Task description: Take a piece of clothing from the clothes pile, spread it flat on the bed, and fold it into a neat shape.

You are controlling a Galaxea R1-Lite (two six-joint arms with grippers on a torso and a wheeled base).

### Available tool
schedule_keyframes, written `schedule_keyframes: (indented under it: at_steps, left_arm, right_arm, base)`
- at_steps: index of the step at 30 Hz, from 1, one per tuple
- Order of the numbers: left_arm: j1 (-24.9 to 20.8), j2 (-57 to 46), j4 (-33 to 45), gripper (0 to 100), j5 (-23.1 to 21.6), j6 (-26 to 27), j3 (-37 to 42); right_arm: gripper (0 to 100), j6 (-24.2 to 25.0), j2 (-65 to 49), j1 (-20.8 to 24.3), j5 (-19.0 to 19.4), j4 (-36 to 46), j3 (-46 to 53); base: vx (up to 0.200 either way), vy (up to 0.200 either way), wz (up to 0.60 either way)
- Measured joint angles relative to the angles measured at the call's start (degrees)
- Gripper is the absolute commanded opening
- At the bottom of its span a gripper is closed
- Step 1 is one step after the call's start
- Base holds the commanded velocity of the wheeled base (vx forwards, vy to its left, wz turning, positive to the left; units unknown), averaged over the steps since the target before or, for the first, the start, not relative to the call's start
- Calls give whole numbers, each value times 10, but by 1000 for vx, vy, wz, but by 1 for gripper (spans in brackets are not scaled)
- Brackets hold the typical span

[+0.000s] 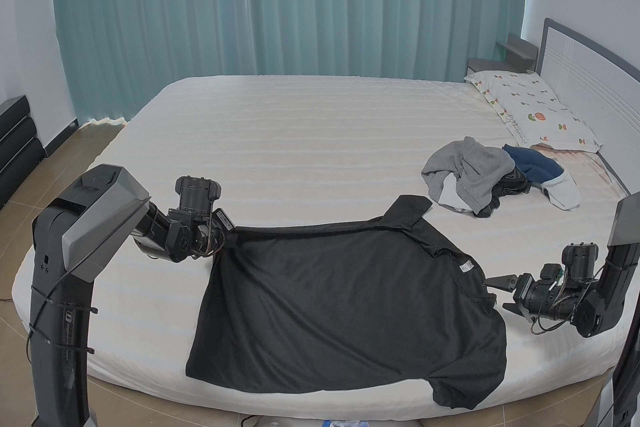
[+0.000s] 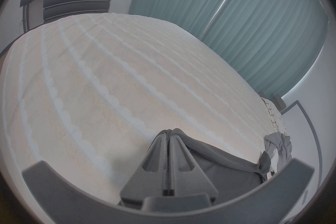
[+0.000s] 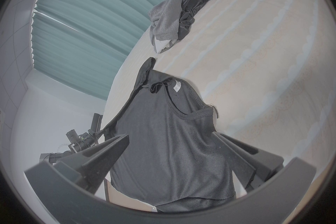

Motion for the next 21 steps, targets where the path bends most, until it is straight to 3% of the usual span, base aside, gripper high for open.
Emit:
schedule_keyframes:
  at_steps: [1,2,21]
  left_arm:
    - [2,0,0,0,-4,0,-1]
    - [4,2,1,100,-9,0,-2]
    - [46,24,20,100,-34,-60,-48]
  right_arm:
    - [100,0,1,1,0,0,0]
    - [100,0,2,2,0,0,0]
    - [100,0,9,7,-2,-5,0]
  base:
    - [0,0,0]
    - [0,0,0]
    - [0,0,0]
